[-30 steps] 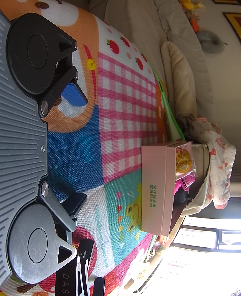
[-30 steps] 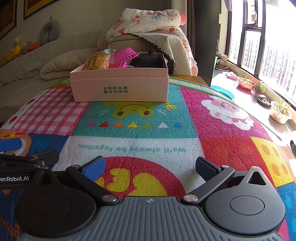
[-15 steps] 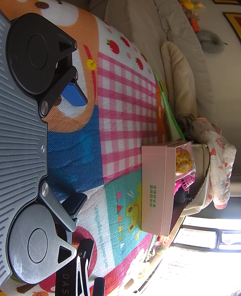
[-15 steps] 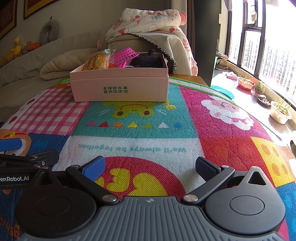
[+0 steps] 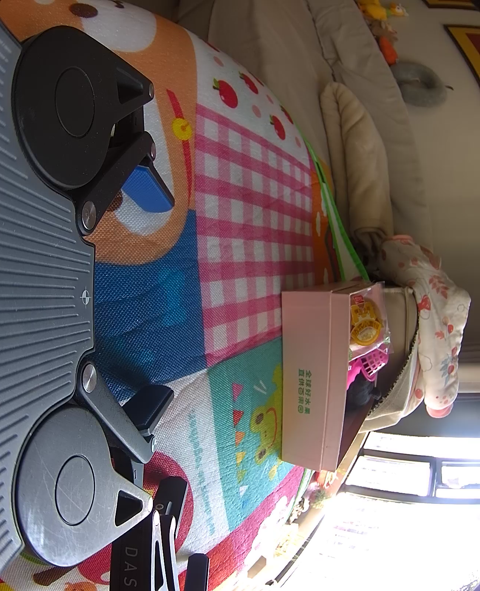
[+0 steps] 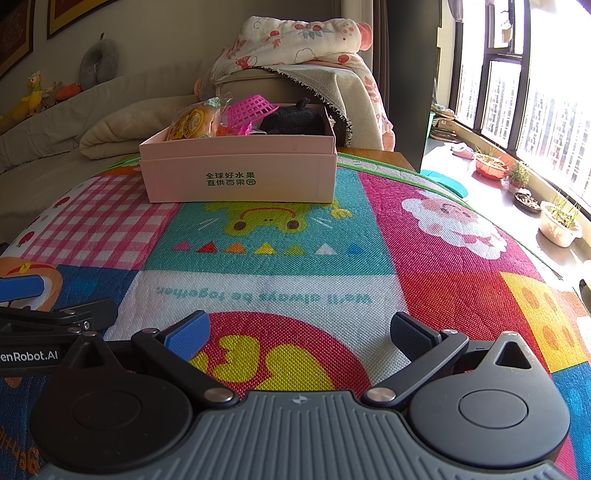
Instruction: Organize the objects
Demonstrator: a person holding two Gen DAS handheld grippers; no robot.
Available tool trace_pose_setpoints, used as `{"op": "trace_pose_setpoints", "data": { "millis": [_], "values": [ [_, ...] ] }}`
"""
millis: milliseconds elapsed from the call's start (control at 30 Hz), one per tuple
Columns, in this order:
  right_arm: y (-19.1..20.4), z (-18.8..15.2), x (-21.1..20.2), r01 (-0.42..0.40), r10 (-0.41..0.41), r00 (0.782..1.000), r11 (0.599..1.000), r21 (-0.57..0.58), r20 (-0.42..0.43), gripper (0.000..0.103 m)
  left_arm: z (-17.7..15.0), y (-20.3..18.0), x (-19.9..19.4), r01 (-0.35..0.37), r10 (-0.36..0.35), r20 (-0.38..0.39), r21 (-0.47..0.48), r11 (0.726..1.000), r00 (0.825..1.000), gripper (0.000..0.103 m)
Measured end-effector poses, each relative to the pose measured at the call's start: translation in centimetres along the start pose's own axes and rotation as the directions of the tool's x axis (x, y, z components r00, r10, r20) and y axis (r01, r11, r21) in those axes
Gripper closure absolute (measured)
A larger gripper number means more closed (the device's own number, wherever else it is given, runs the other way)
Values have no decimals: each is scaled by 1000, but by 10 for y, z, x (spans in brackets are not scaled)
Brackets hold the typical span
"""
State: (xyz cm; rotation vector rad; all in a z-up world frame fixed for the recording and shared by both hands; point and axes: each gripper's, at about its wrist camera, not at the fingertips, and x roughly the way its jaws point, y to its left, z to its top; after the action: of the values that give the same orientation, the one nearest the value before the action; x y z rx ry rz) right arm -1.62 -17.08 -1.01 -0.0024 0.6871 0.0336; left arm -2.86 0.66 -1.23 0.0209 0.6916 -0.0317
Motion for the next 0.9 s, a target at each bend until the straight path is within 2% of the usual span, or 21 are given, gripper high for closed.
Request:
{"op": "trace_pose_setpoints", "data": {
  "millis": [900],
  "values": [
    [0,0,0,0,0,1000,1000,0,0,0,0,-2,1,0,0,-1,0,1000,1000,0]
  ]
}}
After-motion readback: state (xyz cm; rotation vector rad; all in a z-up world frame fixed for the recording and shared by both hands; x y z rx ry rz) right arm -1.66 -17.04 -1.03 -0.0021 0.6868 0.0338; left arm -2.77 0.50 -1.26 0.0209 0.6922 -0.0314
